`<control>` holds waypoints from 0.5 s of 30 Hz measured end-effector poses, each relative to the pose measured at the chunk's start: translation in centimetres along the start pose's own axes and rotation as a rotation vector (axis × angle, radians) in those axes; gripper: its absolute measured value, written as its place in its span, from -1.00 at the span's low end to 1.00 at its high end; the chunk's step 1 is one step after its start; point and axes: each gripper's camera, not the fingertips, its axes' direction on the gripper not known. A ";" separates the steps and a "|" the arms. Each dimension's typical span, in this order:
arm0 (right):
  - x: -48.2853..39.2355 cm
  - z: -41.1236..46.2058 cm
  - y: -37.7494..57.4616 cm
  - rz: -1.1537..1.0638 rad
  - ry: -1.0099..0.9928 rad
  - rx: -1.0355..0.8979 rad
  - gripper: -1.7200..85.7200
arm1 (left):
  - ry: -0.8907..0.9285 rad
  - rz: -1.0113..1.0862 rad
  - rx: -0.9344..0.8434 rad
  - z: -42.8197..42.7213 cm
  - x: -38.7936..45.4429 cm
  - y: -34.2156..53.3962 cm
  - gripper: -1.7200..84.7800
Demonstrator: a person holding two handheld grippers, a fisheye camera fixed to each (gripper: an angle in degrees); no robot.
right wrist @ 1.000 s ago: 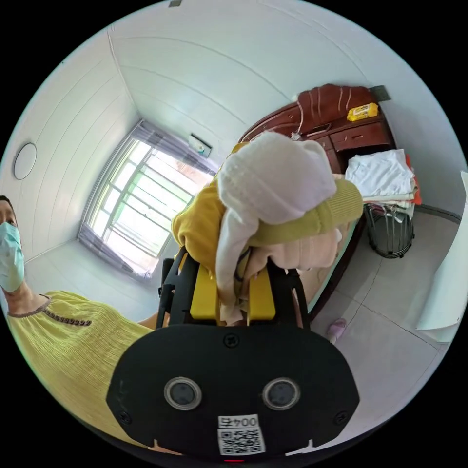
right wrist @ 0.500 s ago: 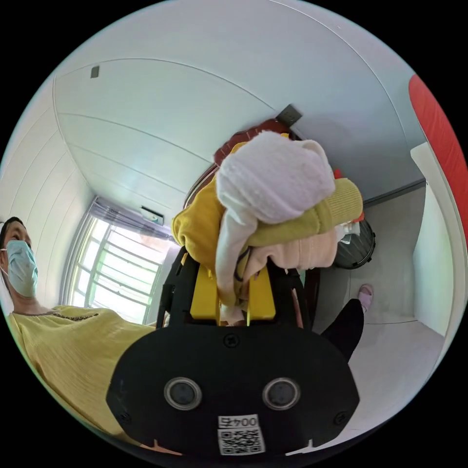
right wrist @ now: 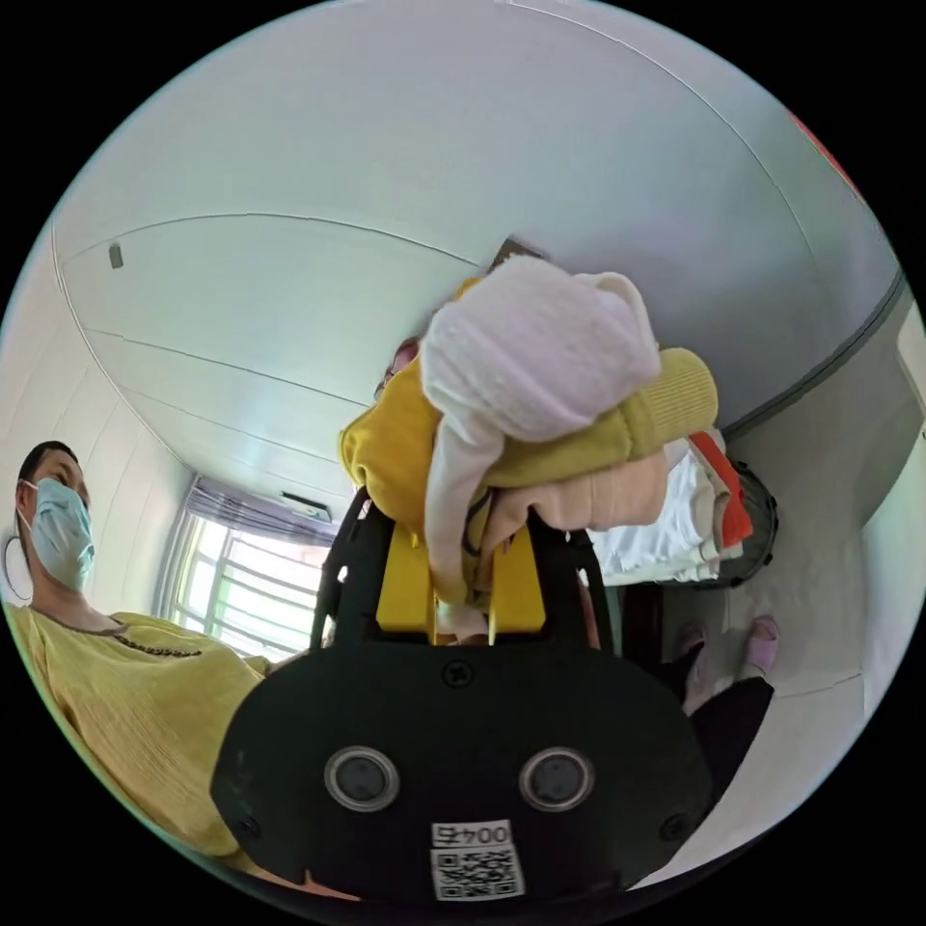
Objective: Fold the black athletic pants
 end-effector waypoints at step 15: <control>9.7 4.5 4.4 0.123 -0.461 0.335 -0.79 | -0.134 0.314 -0.222 2.4 -2.0 -3.6 -0.73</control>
